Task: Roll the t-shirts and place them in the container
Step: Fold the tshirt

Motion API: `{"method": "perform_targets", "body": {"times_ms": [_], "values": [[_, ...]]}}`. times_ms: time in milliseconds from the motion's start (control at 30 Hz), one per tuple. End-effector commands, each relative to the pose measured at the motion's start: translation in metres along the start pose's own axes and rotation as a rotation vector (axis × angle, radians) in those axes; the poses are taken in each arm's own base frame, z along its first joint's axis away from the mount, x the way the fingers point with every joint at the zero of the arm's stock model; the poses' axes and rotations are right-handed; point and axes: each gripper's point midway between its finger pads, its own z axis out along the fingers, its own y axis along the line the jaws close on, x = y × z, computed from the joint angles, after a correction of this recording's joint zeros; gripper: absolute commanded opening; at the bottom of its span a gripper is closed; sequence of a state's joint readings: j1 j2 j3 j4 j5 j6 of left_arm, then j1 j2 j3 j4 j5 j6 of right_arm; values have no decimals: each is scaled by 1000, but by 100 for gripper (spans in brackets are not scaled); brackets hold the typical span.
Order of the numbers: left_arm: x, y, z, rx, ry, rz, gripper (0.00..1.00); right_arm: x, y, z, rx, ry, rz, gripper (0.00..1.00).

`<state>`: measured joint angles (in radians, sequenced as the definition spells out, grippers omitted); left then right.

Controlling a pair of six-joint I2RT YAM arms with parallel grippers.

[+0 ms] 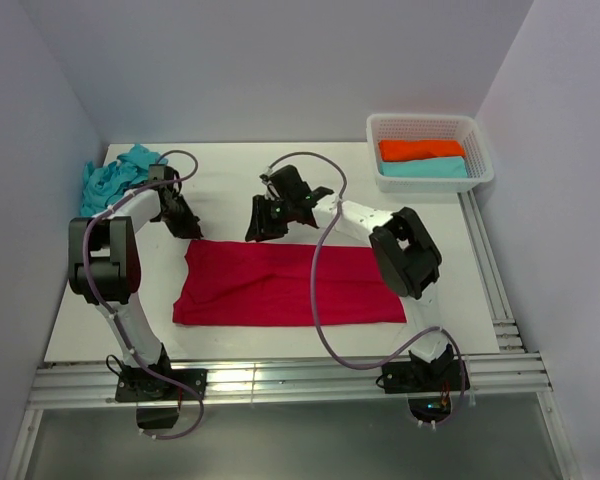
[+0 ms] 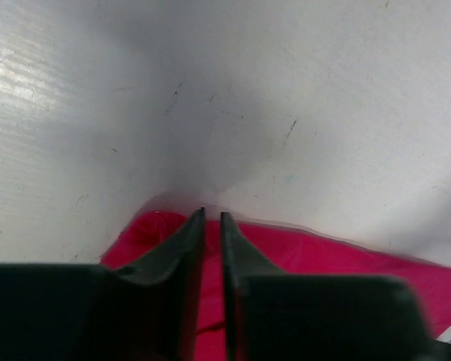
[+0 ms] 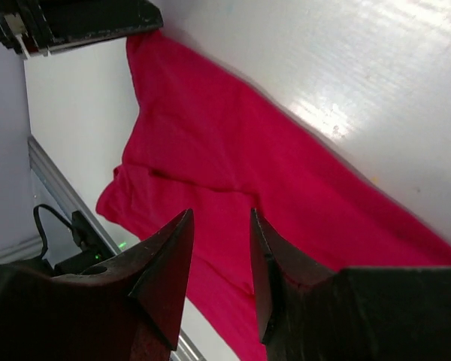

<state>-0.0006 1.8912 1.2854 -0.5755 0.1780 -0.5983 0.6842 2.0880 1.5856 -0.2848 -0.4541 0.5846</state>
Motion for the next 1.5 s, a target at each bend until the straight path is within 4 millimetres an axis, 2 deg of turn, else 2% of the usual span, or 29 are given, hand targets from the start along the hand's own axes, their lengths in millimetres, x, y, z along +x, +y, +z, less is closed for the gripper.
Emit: {"method": "perform_targets", "body": {"times_ms": [0, 33, 300, 567, 967, 1267, 1467], "values": [[-5, -1, -8, -5, -21, 28, 12, 19, 7, 8, -41, 46, -12, 43], [-5, -1, -9, -8, -24, 28, 0, 21, 9, 9, -50, 50, -14, 42], [-6, 10, -20, -54, -67, 48, 0, 44, 7, 21, -46, 102, -10, 42], [-5, 12, -20, -58, -73, 56, 0, 57, -5, 35, -20, 127, 6, 43], [-6, 10, -24, -46, -81, 72, 0, 45, -3, 41, -17, 102, -30, 45], [-7, 9, -25, -46, -81, 76, 0, 48, -17, 48, 37, 110, -58, 44], [-8, 8, -26, -45, -83, 80, 0, 40, -19, 47, 57, 94, -79, 43]]}}
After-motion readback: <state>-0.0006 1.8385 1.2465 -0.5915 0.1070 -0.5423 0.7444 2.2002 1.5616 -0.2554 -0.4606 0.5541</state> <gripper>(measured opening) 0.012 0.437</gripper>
